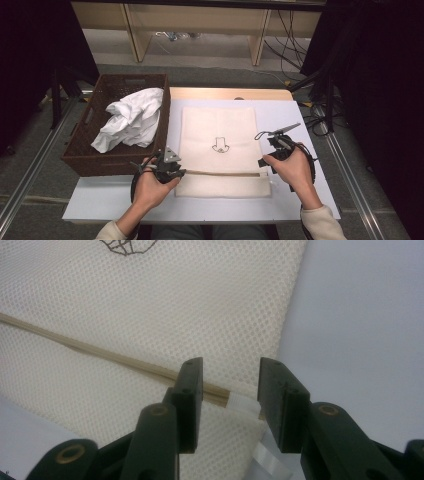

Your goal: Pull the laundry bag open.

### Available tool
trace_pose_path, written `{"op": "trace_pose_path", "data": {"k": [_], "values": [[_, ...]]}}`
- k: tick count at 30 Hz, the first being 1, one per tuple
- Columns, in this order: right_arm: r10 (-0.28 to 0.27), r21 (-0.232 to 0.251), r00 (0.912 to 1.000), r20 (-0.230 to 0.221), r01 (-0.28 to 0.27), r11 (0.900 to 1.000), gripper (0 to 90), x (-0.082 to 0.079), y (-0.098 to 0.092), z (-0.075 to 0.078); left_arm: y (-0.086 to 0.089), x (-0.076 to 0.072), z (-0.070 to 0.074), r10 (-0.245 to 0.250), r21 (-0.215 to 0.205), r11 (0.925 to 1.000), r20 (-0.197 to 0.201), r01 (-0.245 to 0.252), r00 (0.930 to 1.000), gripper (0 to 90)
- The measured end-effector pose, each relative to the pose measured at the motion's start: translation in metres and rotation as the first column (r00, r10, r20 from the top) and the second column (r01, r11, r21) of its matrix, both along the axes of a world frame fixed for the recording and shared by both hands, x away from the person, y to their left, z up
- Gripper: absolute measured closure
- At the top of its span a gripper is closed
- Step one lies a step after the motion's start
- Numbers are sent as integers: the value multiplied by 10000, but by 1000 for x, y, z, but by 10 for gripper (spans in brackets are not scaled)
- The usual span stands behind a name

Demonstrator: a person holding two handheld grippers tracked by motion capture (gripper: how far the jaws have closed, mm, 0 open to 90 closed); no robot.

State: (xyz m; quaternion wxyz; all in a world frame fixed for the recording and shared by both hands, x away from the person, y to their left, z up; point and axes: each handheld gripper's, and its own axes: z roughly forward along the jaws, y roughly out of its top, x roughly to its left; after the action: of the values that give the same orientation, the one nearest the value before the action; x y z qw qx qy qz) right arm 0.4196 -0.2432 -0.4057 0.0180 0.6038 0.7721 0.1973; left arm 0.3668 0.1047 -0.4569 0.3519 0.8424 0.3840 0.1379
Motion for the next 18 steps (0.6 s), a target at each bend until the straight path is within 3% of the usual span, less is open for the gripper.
{"op": "trace_pose_path", "data": {"k": [3, 4, 5, 8, 9, 10, 11, 12, 15, 18], "values": [[-61, 84, 10000, 36, 61, 9999, 621, -1, 3, 1, -2, 1, -2, -310, -214, 9993, 51, 311, 9995, 686], [323, 12, 9990, 320, -324, 9995, 616, 0, 2, 0, -2, 2, -2, -327, -372, 9988, 180, 333, 9993, 672], [192, 16, 9993, 319, -192, 9998, 615, -1, 4, 1, -3, 1, -2, -203, -916, 9956, 145, 215, 9997, 665], [667, 201, 9941, 860, -687, 9974, 593, -1, 3, 1, -1, -2, 3, -176, -1715, 9846, 888, 327, 9959, 621], [474, 272, 9960, 760, -496, 9984, 579, -2, 5, 2, 0, -3, 6, -208, -1754, 9838, 958, 374, 9952, 602], [687, 260, 9934, 916, -713, 9971, 566, -2, 5, 2, 0, -5, 9, -148, -1919, 9808, 1070, 353, 9942, 571], [1147, 89, 9846, 1316, -1169, 9931, 553, 0, 4, 0, 1, -6, 12, -110, -2071, 9777, 1222, 363, 9924, 538], [1267, 258, 9798, 1549, -1322, 9909, 534, 1, 5, -1, 1, -7, 13, 21, -2295, 9728, 1425, 310, 9898, 507], [1774, 291, 9618, 2084, -1874, 9819, 485, 3, 5, -2, 3, -10, 14, 135, -2173, 9759, 1632, 226, 9865, 361], [1428, 311, 9601, 2403, -1546, 9875, 426, 1, 4, 3, 10, -12, 15, 421, -2101, 9777, 1774, -39, 9832, 271]]}}
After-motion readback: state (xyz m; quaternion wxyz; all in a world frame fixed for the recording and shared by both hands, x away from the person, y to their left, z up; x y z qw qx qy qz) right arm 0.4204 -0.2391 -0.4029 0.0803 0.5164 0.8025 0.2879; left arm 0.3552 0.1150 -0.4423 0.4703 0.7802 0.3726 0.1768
